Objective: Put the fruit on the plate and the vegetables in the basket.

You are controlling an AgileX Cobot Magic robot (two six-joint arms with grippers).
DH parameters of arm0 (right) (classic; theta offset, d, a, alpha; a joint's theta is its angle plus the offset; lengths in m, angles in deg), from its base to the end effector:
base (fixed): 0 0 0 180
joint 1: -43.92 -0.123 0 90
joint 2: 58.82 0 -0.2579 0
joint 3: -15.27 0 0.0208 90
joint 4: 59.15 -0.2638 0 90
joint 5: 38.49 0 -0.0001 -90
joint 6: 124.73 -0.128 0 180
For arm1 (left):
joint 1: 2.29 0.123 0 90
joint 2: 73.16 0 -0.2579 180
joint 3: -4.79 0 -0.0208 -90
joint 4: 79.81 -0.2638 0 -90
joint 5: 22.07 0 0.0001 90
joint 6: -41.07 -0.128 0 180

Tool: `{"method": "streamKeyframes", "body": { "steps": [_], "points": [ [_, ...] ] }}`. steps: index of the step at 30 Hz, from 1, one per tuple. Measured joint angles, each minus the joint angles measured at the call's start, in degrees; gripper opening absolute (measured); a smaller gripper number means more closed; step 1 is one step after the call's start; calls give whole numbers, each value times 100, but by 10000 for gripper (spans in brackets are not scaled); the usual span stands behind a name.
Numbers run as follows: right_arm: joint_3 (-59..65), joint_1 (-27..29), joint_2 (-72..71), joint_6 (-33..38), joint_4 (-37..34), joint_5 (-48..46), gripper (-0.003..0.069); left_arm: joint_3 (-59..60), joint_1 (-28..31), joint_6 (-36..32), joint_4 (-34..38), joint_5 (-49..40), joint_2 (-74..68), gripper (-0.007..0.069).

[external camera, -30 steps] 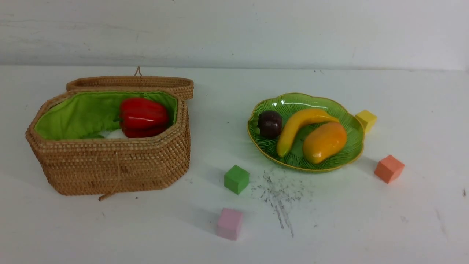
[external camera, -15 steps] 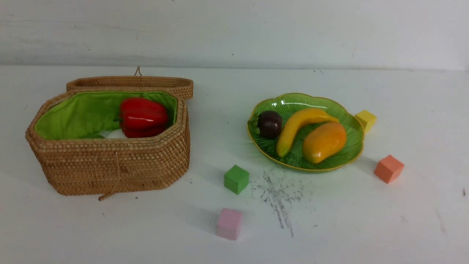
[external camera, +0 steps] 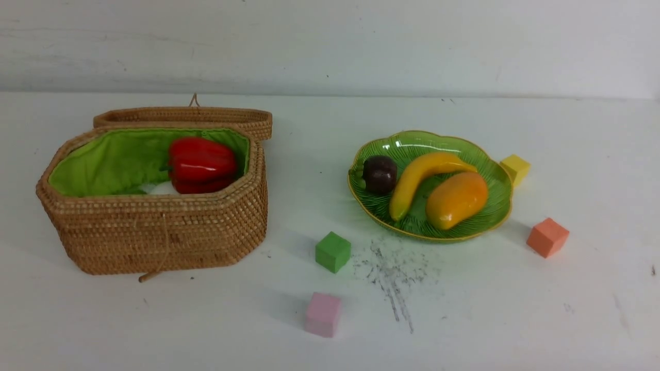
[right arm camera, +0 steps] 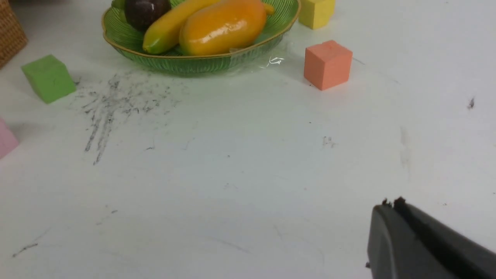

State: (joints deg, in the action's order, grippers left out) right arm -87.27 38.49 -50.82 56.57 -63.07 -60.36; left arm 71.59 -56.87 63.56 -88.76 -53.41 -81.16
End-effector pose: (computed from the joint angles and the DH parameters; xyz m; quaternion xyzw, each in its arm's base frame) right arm 0.1272 0.0154 0.1624 -0.0293 0.8048 0.0504 0.5907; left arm 0.0759 -0.0889 0.2132 0.2480 0.7579 -0.3165 0.5137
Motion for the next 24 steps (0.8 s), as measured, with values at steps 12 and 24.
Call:
{"method": "streamKeyframes", "body": {
  "steps": [12,24],
  "points": [
    [0,2,-1,0,0,0,-14,0,0,0,0,0,0,5],
    [0,2,-1,0,0,0,-3,26,49,0,-116,42,0,17]
  ]
}}
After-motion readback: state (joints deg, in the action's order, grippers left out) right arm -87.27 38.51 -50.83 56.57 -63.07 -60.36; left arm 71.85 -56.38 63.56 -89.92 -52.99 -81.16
